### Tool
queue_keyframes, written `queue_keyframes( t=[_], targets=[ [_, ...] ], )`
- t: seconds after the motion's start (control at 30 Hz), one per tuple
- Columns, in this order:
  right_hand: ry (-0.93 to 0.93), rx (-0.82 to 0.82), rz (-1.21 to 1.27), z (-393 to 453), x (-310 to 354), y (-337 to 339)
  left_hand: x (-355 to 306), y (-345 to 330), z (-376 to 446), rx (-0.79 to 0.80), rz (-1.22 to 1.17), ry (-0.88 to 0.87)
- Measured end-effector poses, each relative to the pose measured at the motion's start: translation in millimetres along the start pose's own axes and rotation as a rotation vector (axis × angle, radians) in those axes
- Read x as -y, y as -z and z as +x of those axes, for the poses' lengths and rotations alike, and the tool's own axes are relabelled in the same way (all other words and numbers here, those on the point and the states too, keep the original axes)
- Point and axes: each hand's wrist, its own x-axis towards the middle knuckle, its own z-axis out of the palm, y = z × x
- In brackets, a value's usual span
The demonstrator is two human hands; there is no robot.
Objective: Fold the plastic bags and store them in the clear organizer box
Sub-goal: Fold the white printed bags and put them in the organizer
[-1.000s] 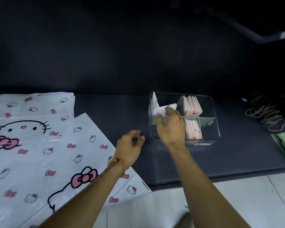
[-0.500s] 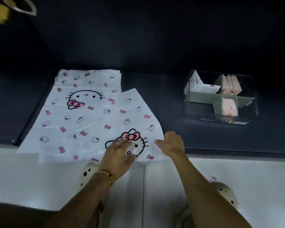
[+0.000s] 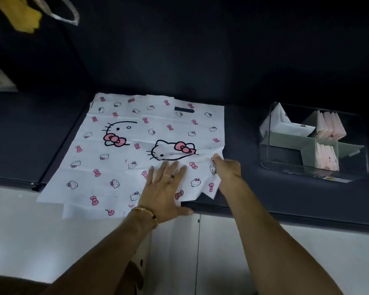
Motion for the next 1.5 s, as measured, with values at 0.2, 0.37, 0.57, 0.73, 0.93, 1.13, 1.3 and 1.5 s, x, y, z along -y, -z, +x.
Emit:
queue_keyframes(
  t=[0.2, 0.37, 0.57, 0.73, 0.93, 1.13, 1.3, 1.5],
  targets=[
    [0.030, -0.003, -0.230, 13, 4, 37, 10, -10, -1, 0.072, 0.085, -0.055],
    [0.679, 0.178, -0.813, -28, -10, 66, 3, 8, 15, 0.137, 0.071, -0.042],
    [0.905, 0.260, -1.326, -28, -25, 81, -6, 43, 30, 0.253, -0.125, -0.065],
    [0.304, 0.360, -0.592, -24, -11, 130, 19, 76, 14, 0.411, -0.438, 0.023],
    [0.164, 0.157, -0.231, -23, -18, 139, 36, 74, -9, 0.286, -1.524, 0.377],
    [0.236, 0.099, -0.235, -22, -24, 130, 16, 42, 24, -0.157, -1.213, 0.565],
    [0.232, 0.060, -0.322, -6, -37, 118, 29, 41, 44, -0.239, -1.284, 0.623],
    [0.230, -0.005, -0.276, 13, -28, 96, 46, 20, 36, -0.117, -1.140, 0.583]
  ],
)
